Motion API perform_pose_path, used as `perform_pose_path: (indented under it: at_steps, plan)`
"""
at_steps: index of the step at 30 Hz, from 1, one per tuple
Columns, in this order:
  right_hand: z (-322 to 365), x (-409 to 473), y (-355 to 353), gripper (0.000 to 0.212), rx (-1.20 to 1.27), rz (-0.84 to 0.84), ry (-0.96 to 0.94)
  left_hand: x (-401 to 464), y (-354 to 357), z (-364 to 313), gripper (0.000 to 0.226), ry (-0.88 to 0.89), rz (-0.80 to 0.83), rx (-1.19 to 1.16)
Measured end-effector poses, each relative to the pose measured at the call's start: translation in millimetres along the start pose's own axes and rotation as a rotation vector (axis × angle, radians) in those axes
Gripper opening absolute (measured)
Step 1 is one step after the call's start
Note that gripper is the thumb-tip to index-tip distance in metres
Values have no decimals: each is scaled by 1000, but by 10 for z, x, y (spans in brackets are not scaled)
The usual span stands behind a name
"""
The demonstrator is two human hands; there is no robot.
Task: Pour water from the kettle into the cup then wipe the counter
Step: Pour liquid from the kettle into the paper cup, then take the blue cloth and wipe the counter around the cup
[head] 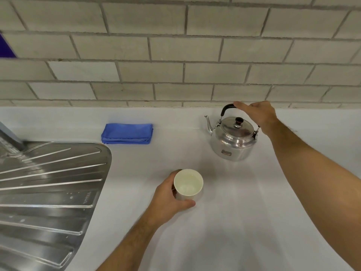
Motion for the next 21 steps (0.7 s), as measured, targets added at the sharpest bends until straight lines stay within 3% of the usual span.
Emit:
perform_pose_path:
  at_steps: [4, 7, 9, 11, 13, 17, 19, 21]
  plan:
    - [24, -50, -10, 47, -166, -63, -75, 21, -135, -30, 76, -6, 71, 115]
    - [191, -184, -4, 27, -248, -355, -277, 56, -340, -60, 56, -44, -27, 154]
    - [359, -284, 78, 18, -187, -393, -436, 102, -523, -78, 41, -85, -137, 140]
    - [542, -361, 271, 12, -144, -279, -547, 181, -737, -113, 30, -86, -234, 175]
    - [746, -458, 563, 10, -77, -61, -552, 286, -975, -127, 25, -83, -313, 206]
    - [1016, -587, 1285, 12, -12, 326, -362, 550, -1434, -56, 28, -113, -398, 275]
    - [1089, -604, 1650, 3, -53, 451, -259, 680, -1631, 3, 35, -131, -405, 333]
    - [1145, -593, 1995, 15, -109, 516, -172, 818, -1784, 66, 47, -108, -368, 469]
Point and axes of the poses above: each hand's wrist, its own x-axis towards the middle knuckle, its own y-axis out of the palm, z = x × y, the point moved 3 cm from there along x, towards the middle knuckle, and after that the axes turned 6 degrees about -x, right-handed, at the moved point
